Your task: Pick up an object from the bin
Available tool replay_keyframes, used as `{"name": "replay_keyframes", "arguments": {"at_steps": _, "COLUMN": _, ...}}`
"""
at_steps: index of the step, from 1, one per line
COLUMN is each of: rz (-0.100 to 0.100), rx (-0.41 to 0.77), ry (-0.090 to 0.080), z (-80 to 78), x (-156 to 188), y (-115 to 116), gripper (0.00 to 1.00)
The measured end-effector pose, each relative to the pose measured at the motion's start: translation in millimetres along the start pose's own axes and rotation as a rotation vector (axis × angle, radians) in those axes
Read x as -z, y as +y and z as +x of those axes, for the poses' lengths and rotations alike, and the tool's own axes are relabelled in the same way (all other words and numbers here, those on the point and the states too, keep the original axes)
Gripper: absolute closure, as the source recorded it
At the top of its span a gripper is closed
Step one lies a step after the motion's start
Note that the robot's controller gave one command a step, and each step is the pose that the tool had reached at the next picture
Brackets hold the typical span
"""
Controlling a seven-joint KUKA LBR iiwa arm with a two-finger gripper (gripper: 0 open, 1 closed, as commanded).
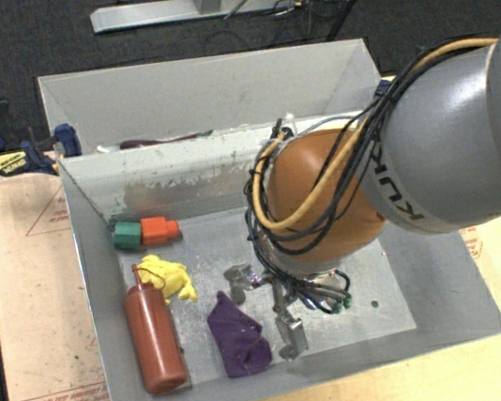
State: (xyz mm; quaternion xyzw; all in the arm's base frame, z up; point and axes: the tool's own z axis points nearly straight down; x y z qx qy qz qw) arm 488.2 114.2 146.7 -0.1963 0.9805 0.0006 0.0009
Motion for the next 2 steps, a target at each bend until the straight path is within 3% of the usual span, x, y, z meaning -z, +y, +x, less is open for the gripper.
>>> {"name": "replay_keyframes", "arguments": {"at_steps": 1, "rz": 0.001, "rx": 0.300, "ry": -0.006, "z": -9.0, "x": -60.2, "y": 16.4, "gripper": 0.00}}
{"name": "replay_keyframes", "arguments": {"at_steps": 2, "rz": -0.001, "rx": 0.200, "ry": -0.004, "z": -20.9, "x": -76.1, "y": 33.3, "gripper": 1.00}}
